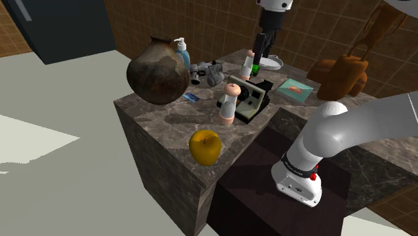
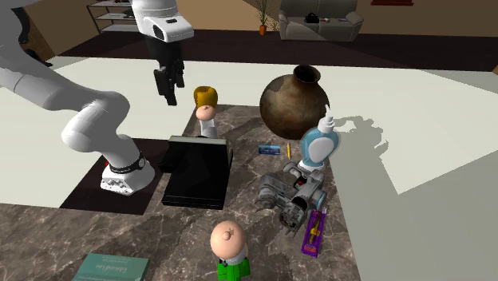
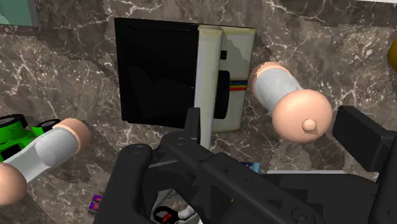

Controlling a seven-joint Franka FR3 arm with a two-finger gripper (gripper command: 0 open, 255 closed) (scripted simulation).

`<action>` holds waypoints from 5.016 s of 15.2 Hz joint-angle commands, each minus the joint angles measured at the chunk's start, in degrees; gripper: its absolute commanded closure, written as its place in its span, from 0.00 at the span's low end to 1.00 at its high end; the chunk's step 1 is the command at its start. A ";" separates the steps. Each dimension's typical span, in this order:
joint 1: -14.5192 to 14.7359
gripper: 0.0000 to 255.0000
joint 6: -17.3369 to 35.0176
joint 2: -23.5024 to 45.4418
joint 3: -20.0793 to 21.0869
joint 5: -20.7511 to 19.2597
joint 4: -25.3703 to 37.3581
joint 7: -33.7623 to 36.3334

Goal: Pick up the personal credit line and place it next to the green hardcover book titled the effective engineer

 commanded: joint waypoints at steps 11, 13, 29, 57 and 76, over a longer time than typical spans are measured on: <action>0.74 0.00 31.49 2.58 2.51 1.79 -16.62 4.27; 0.89 0.00 38.24 4.84 3.09 2.00 -18.64 5.14; -8.15 0.00 88.54 39.15 14.13 -12.74 -15.15 24.15; -8.71 1.00 92.65 49.04 11.50 -33.96 -8.40 41.95; -10.25 1.00 83.09 35.26 14.51 1.33 -11.99 9.22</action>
